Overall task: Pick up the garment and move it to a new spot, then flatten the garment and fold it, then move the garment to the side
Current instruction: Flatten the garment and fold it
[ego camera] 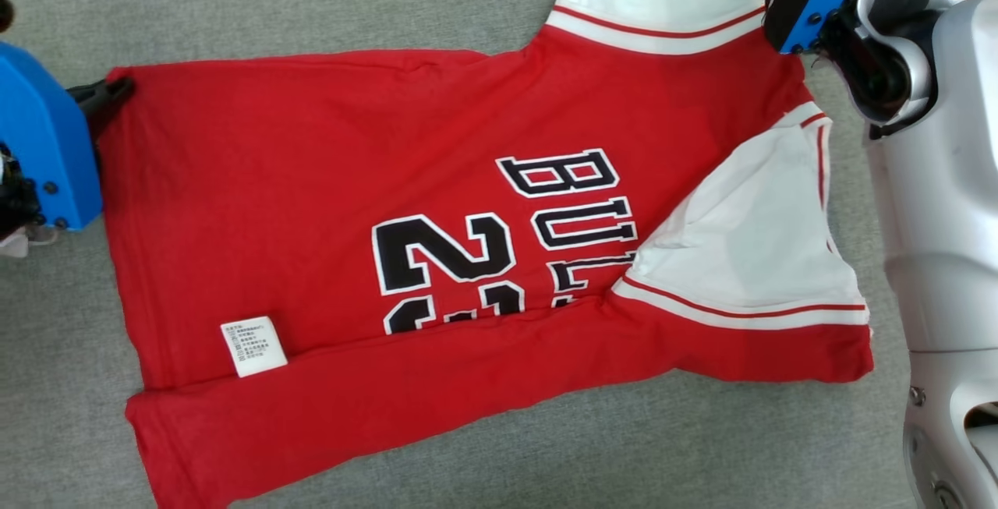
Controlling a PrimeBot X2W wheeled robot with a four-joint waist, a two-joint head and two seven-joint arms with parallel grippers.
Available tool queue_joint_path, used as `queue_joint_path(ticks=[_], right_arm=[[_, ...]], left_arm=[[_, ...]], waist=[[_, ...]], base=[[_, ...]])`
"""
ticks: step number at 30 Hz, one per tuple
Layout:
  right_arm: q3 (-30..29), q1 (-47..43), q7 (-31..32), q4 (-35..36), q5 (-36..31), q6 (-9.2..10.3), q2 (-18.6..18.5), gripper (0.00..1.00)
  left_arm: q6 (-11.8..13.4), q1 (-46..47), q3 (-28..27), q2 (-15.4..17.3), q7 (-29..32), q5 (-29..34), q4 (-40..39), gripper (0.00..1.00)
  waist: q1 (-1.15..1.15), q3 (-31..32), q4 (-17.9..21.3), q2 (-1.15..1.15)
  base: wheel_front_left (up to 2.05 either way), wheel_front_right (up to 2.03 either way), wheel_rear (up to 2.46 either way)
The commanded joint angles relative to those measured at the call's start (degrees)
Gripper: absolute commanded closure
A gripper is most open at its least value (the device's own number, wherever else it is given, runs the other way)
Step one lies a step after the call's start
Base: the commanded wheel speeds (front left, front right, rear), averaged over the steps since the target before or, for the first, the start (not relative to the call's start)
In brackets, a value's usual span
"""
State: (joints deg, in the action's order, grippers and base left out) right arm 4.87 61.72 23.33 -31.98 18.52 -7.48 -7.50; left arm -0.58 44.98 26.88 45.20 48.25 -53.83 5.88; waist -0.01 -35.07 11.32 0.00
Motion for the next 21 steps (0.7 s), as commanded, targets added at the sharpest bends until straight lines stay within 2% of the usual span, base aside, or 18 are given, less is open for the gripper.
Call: queue_joint_path(ticks=[1, 6, 10, 14, 17, 21], right_arm=[[-1.05, 1.31, 0.93, -1.21, -0.21, -0.03, 0.01, 0.00], [-2.94, 4.87, 5.69, -6.79, -4.31, -0.03, -0.58, 0.00], [-5.25, 7.79, 9.44, -11.78, -7.82, -0.02, -1.85, 0.00], [-9.01, 9.91, 9.91, -14.78, -11.01, -0.03, -3.27, 0.00], [-10.67, 10.79, 9.99, -16.40, -12.48, -0.03, -3.56, 0.00], [-8.78, 9.96, 12.90, -19.32, -14.25, -0.04, -3.68, 0.00]], left_arm=[[-0.54, -1.27, 1.84, -0.90, -0.66, 1.16, 0.14, 1.00], [-1.69, -1.25, 2.84, -2.90, -4.58, 3.34, -1.14, 1.00], [-3.09, 0.45, 3.96, -6.05, -7.62, 4.17, -1.69, 1.00], [-3.97, 2.61, 5.18, -9.42, -10.48, 5.37, -0.73, 1.00], [-4.39, 3.61, 6.32, -11.33, -11.87, 6.05, 0.71, 1.00], [-4.78, 3.70, 6.87, -11.84, -13.13, 6.67, 2.46, 1.00]], waist=[[0.01, -0.51, -0.91, 0.00], [0.01, -1.28, -4.17, 0.00], [0.01, -2.06, -7.93, 0.00], [0.01, -2.94, -11.52, 0.00], [0.01, -3.36, -12.99, 0.00], [0.01, -3.52, -13.34, 0.00]], base=[[0.00, 0.00, 0.00], [0.00, 0.00, 0.00], [0.00, 0.00, 0.00], [0.00, 0.00, 0.00], [0.00, 0.00, 0.00], [0.00, 0.00, 0.00]])
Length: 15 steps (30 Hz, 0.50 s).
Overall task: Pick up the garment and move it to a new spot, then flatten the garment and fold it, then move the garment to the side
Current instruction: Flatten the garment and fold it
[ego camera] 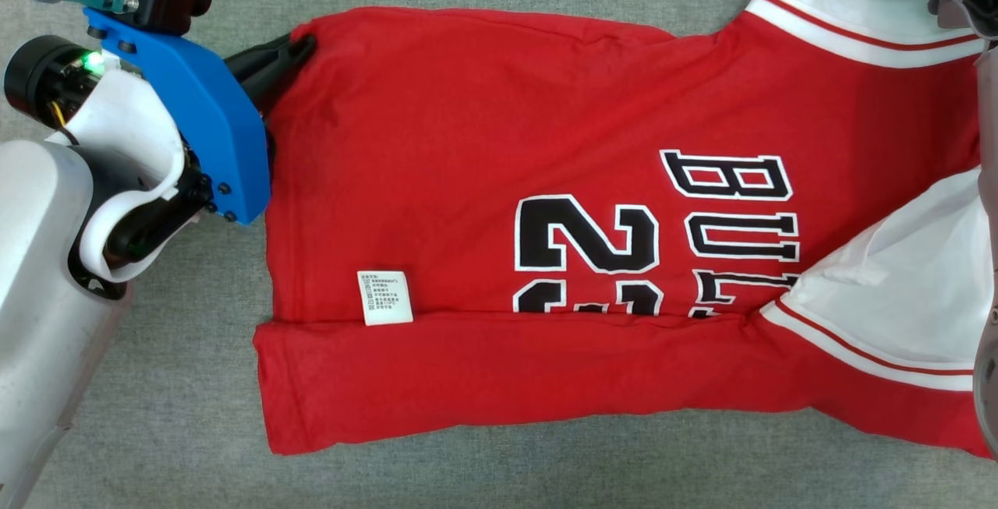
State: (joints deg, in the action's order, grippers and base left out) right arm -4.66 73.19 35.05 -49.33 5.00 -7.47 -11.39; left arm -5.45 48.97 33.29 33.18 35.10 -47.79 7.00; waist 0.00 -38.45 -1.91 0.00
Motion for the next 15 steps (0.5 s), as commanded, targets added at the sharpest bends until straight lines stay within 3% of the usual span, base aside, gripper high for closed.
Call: queue_joint_path(ticks=[1, 2, 3, 15], right_arm=[[1.45, -1.80, 1.55, -2.34, -1.13, -0.05, 0.06, 0.50], [2.14, -1.92, 1.21, -2.34, -1.08, -0.05, 0.21, 0.89], [2.34, -1.97, 0.71, -2.23, -0.45, -0.06, 0.29, 1.00], [5.13, -3.02, -12.94, 2.84, 5.25, -0.03, -2.76, 1.00]], left_arm=[[0.12, -0.44, 0.18, -0.01, -0.84, 0.71, 1.72, 1.00], [0.25, -0.51, -0.09, -0.11, -1.62, 0.84, 2.10, 1.00], [0.42, -0.60, -0.20, -0.25, -2.39, 1.00, 2.47, 1.00], [4.75, -4.50, -4.60, -2.49, -15.79, 2.55, 7.07, 1.00]], waist=[[0.00, -0.04, 0.01, 0.00], [0.00, 0.08, 0.18, 0.00], [0.00, 0.14, 0.33, 0.00], [0.00, 3.69, 3.06, 0.00]], base=[[0.00, 0.00, 0.00], [0.00, 0.00, 0.00], [0.00, 0.00, 0.00], [0.00, 0.00, 0.00]])
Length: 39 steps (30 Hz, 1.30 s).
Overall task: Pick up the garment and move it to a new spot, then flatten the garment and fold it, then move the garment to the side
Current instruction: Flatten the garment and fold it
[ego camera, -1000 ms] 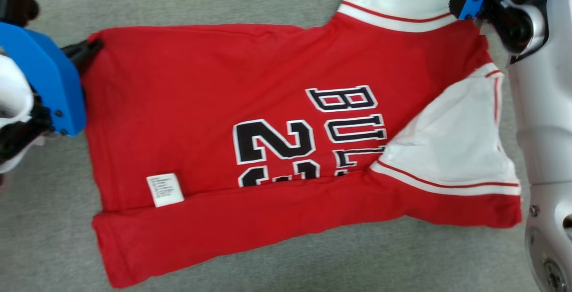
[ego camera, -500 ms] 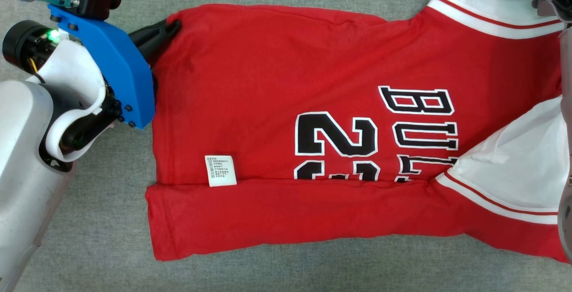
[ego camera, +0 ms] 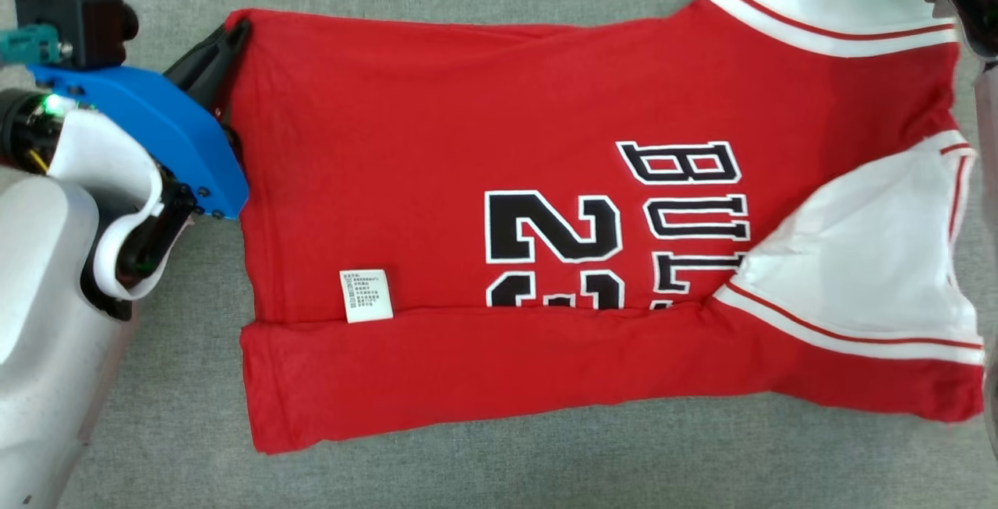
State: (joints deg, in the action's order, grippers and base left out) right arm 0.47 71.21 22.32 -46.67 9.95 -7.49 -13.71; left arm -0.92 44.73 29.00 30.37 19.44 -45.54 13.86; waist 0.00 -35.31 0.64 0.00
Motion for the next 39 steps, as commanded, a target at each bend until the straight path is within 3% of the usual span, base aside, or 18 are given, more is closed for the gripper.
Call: queue_joint_path(ticks=[1, 12, 21, 26, 30, 39], right_arm=[[-0.03, -1.12, -1.05, 0.41, 0.92, -0.01, -0.73, 1.00], [2.73, -7.09, -5.83, 1.87, 8.41, -0.01, -2.81, 1.00], [7.80, -19.60, -3.16, 8.78, 13.32, -0.02, -7.02, 1.00], [7.98, -29.48, -0.63, 15.49, 16.54, -0.02, -8.61, 1.00], [5.83, -37.38, 1.55, 22.56, 17.70, -0.02, -8.36, 1.00], [-2.43, -52.98, 5.09, 36.43, 15.78, -0.02, -3.86, 1.00]], left_arm=[[0.54, -0.64, -0.49, 0.16, -1.50, 0.62, 0.62, 1.00], [-1.16, -7.10, -1.87, -4.81, -14.27, -1.07, 4.70, 1.00], [-2.63, -15.85, -0.62, -5.80, -21.63, -0.54, 5.78, 1.00], [-2.14, -20.12, -0.02, -6.22, -24.08, -0.48, 6.81, 1.00], [-1.32, -22.90, 0.16, -5.83, -25.77, -0.10, 6.56, 1.00], [1.46, -27.76, 0.74, -5.37, -26.28, 0.31, 5.75, 1.00]], waist=[[0.00, 1.01, 0.65, 0.00], [0.00, 7.93, 1.22, 0.00], [0.00, 14.44, 1.84, 0.00], [0.00, 17.85, 2.16, 0.00], [0.00, 19.06, 2.86, 0.00], [0.00, 19.67, 3.27, 0.00]], base=[[0.00, 0.00, 0.00], [0.00, 0.00, 0.00], [0.00, 0.00, 0.00], [0.00, 0.00, 0.00], [0.00, 0.00, 0.00], [0.00, 0.00, 0.00]])
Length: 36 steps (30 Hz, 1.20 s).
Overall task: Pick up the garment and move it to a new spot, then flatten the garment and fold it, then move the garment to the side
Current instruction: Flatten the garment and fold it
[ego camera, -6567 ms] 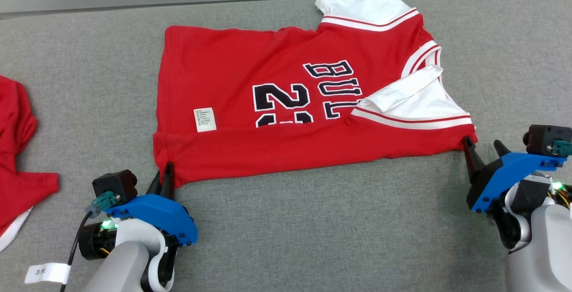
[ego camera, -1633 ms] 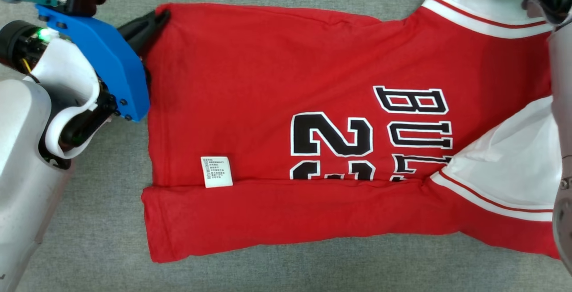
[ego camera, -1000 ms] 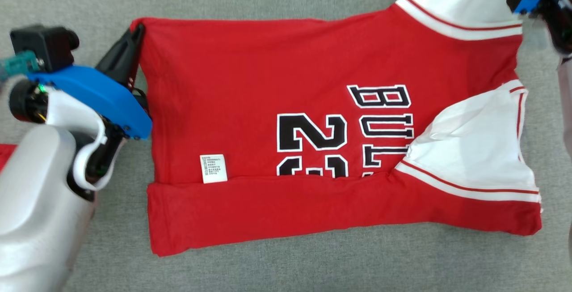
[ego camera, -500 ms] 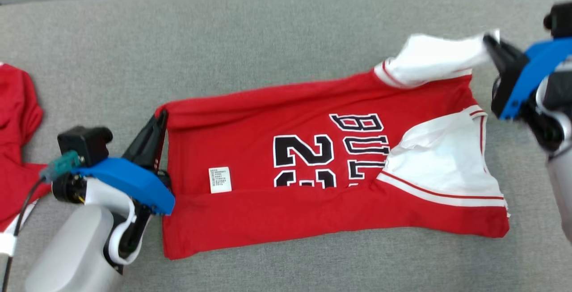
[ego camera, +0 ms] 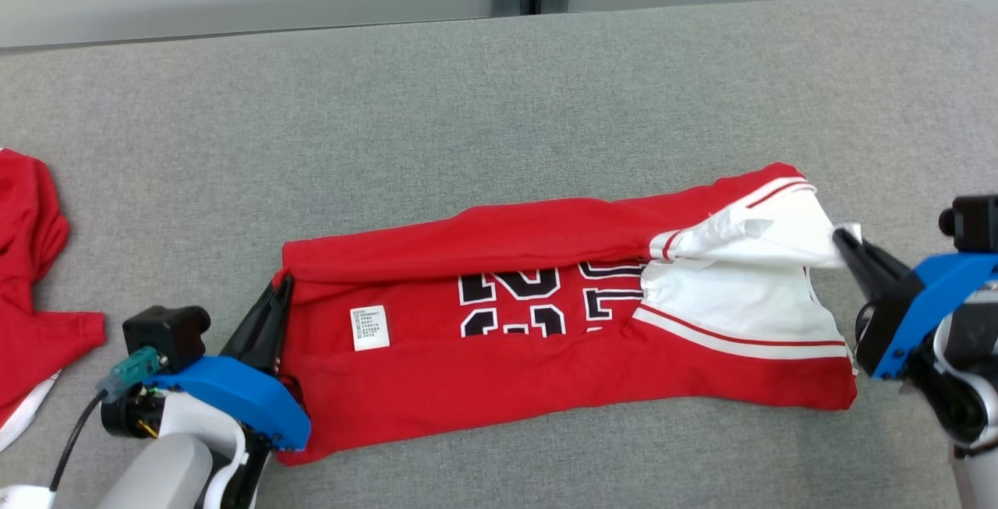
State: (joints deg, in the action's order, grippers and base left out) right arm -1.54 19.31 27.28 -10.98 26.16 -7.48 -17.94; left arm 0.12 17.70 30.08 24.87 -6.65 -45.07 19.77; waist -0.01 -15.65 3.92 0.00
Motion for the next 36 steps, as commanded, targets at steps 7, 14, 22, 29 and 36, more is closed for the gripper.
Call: queue_joint_path(ticks=[7, 14, 22, 29, 36], right_arm=[[-3.82, -8.19, 2.39, 6.59, -3.07, -0.03, 3.34, 0.00], [-7.20, -10.81, 4.43, 10.32, -5.26, -0.03, 5.15, 0.00], [-13.42, -7.91, 10.65, 9.80, -9.91, -0.03, 9.94, 0.00], [-16.73, -2.59, 10.85, 3.71, -15.13, -0.03, 13.08, 0.00], [-17.78, 0.57, 8.74, -4.38, -18.70, -0.03, 14.38, 0.00]], left_arm=[[0.67, -2.68, 0.41, -0.39, -0.28, -0.60, -0.85, 0.00], [1.99, -3.16, -1.36, -1.52, -3.89, -1.16, -0.49, 0.00], [3.34, 0.41, -4.74, -3.36, -8.19, 2.75, -1.65, 0.00], [3.01, 0.99, -7.01, -4.92, -8.55, 6.91, -2.23, 0.00], [2.41, -0.17, -7.58, -5.47, -8.58, 8.94, -1.19, 0.00]], waist=[[0.01, 0.47, -0.55, 0.00], [0.01, 1.96, -1.45, 0.00], [0.01, 3.56, -3.28, 0.00], [0.01, 3.49, -3.99, 0.00], [0.01, 2.66, -4.90, 0.00]], base=[[0.00, 0.00, 0.00], [0.00, 0.00, 0.00], [0.00, 0.00, 0.00], [0.00, 0.00, 0.00], [0.00, 0.00, 0.00]])
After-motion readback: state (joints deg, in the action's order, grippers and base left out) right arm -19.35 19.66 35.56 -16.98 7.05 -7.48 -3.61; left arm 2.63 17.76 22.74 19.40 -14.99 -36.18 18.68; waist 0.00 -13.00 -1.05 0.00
